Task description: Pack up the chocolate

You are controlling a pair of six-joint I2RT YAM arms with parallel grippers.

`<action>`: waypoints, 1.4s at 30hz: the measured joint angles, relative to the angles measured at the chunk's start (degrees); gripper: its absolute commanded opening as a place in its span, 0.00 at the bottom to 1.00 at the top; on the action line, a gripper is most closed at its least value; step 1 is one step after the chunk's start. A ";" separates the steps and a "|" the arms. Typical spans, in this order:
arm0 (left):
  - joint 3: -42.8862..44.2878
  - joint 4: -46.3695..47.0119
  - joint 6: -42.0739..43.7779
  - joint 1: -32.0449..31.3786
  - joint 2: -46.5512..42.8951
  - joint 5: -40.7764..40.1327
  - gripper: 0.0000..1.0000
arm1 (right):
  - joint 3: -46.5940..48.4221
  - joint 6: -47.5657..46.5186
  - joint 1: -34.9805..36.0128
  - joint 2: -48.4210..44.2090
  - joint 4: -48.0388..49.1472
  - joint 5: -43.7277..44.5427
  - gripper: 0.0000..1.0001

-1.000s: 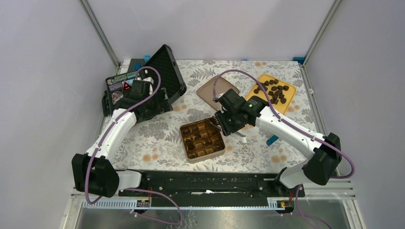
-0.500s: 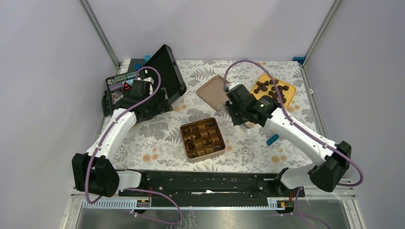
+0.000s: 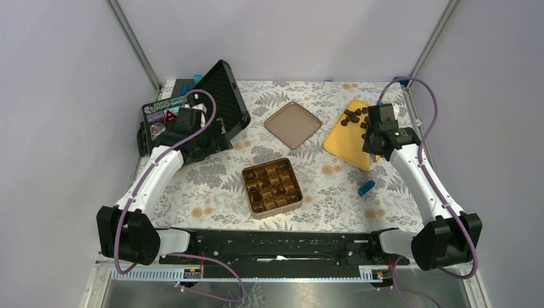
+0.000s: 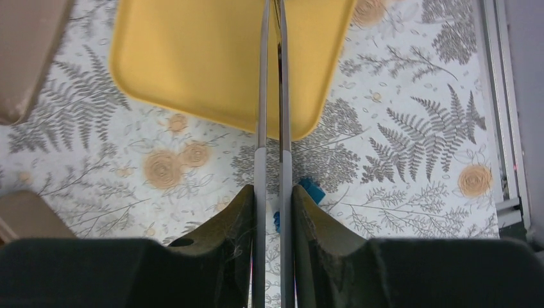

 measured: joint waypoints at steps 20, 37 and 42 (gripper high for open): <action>0.00 0.04 0.02 0.00 0.00 0.11 0.99 | -4.57 1.42 -8.39 8.00 7.98 -3.30 0.46; 0.00 0.04 0.02 0.00 -0.09 0.11 0.99 | -4.72 1.22 -9.70 13.31 12.26 -4.92 0.34; 0.00 0.04 0.02 0.00 -0.22 0.11 0.99 | -5.66 1.25 -9.70 12.96 12.59 -4.98 0.14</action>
